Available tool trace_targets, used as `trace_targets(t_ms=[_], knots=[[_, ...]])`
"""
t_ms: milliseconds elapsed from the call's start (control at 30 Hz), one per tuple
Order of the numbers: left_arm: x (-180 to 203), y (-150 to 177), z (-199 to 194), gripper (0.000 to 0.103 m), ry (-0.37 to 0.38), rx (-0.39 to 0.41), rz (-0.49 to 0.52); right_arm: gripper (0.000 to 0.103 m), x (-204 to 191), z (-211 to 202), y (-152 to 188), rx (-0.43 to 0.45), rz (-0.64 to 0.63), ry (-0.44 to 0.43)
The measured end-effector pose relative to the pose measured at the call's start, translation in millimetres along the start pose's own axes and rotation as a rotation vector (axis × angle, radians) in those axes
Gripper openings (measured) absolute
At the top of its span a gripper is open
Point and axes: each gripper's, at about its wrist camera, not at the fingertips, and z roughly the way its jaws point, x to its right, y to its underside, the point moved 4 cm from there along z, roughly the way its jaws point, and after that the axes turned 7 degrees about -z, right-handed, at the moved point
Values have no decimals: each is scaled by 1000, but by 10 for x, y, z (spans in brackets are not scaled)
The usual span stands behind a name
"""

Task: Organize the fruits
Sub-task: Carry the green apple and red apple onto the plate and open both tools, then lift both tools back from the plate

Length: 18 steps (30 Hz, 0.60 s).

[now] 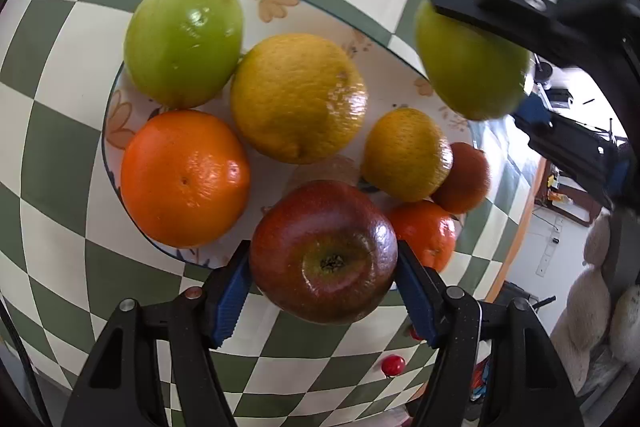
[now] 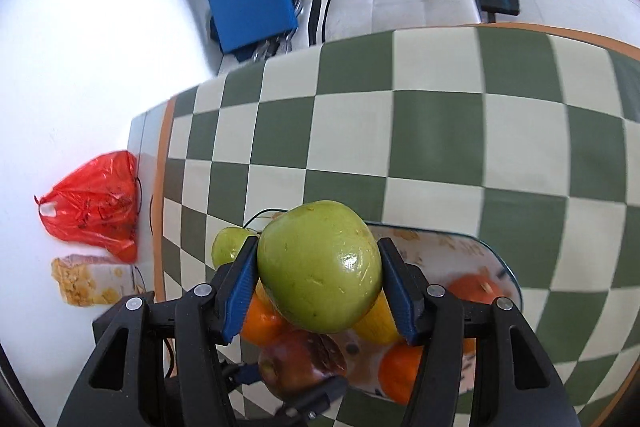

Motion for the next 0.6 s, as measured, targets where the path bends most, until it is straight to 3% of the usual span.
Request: trace_targets(t_ms=[100, 233, 333, 433, 500, 600], knots=[[-34, 4, 5, 67, -12, -5, -8, 61, -47, 253, -39, -53, -21, 9], [-74, -8, -5, 70, 26, -12, -26, 61, -38, 441, 2, -100, -28, 25], [-50, -28, -80, 81, 22, 8, -7, 62, -2, 529, 26, -124, -19, 46], [-47, -22, -148, 84, 7, 4, 14, 79, 30, 508, 22, -117, -6, 56], [-56, 9, -207, 91, -16, 17, 31, 79, 41, 435, 10, -99, 0, 59], [-70, 57, -369, 91, -64, 69, 71, 91, 44, 274, 33, -73, -14, 97]])
